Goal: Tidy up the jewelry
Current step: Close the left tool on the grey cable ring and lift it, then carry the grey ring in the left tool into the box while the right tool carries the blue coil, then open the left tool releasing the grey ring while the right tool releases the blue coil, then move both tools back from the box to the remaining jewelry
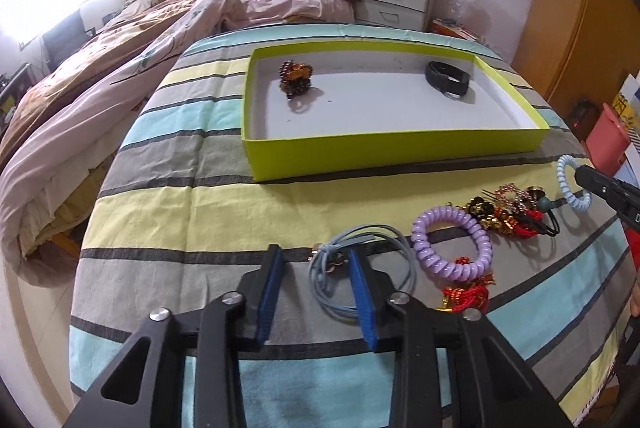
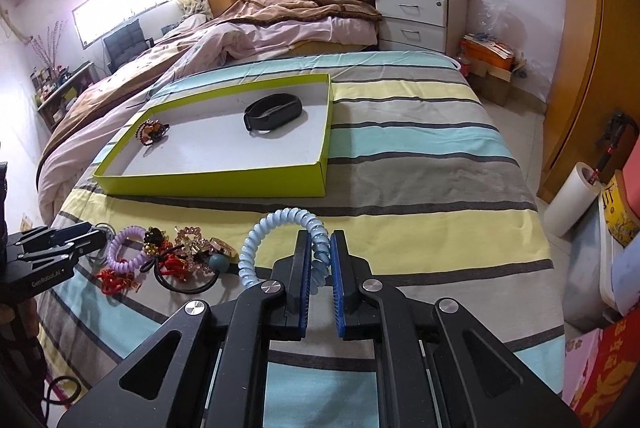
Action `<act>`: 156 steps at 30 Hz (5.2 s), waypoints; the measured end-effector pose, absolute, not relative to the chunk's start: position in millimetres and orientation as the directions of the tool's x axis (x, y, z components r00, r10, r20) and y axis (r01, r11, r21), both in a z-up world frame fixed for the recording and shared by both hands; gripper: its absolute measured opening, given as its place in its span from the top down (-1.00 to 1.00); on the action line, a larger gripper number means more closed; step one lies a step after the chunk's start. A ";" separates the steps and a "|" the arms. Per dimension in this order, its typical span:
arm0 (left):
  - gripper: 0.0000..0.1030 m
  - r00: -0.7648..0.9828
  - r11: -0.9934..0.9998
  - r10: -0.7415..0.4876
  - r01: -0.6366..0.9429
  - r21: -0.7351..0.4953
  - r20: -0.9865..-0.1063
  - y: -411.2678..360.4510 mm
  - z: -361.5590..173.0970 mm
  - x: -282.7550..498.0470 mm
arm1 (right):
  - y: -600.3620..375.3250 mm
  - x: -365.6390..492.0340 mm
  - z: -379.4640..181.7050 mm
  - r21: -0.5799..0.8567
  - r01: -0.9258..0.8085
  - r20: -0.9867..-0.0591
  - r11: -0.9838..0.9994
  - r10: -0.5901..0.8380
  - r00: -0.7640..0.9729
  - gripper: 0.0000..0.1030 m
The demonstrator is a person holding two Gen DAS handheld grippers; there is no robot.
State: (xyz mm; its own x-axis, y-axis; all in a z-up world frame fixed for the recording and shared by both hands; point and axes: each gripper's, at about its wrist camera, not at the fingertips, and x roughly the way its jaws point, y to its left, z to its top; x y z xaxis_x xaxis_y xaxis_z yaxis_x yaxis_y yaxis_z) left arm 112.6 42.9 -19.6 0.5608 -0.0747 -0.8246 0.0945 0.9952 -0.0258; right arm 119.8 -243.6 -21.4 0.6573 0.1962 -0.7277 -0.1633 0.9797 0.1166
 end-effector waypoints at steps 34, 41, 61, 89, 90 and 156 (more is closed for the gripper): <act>0.66 0.654 0.993 -0.122 0.083 -0.090 -0.747 49.2 31.3 112.7 | -223.0 121.4 13.7 0.140 -0.211 -0.671 0.967 0.249 0.698 0.81; 0.66 0.666 0.989 -0.145 0.097 -0.107 -0.732 45.7 41.1 134.7 | -206.7 146.1 20.7 0.135 -0.245 -0.673 0.960 0.270 0.689 0.81; 0.66 0.607 0.992 -0.129 0.090 -0.093 -0.784 40.5 12.5 217.1 | -153.7 248.0 1.5 0.091 -0.322 -0.750 0.942 0.277 0.600 0.81; 0.65 0.566 0.997 -0.080 0.045 -0.066 -0.821 51.9 -13.8 243.1 | -119.7 284.4 -34.0 0.020 -0.398 -0.807 0.917 0.250 0.536 0.81; 0.65 0.562 0.996 -0.086 0.044 -0.075 -0.823 52.5 -14.6 243.7 | -120.0 284.9 -34.1 0.018 -0.399 -0.807 0.917 0.249 0.535 0.80; 0.17 0.639 0.987 -0.148 0.044 -0.156 -0.755 39.6 9.8 87.8 | -219.7 112.8 -23.8 0.156 -0.187 -0.741 0.970 0.240 0.627 0.12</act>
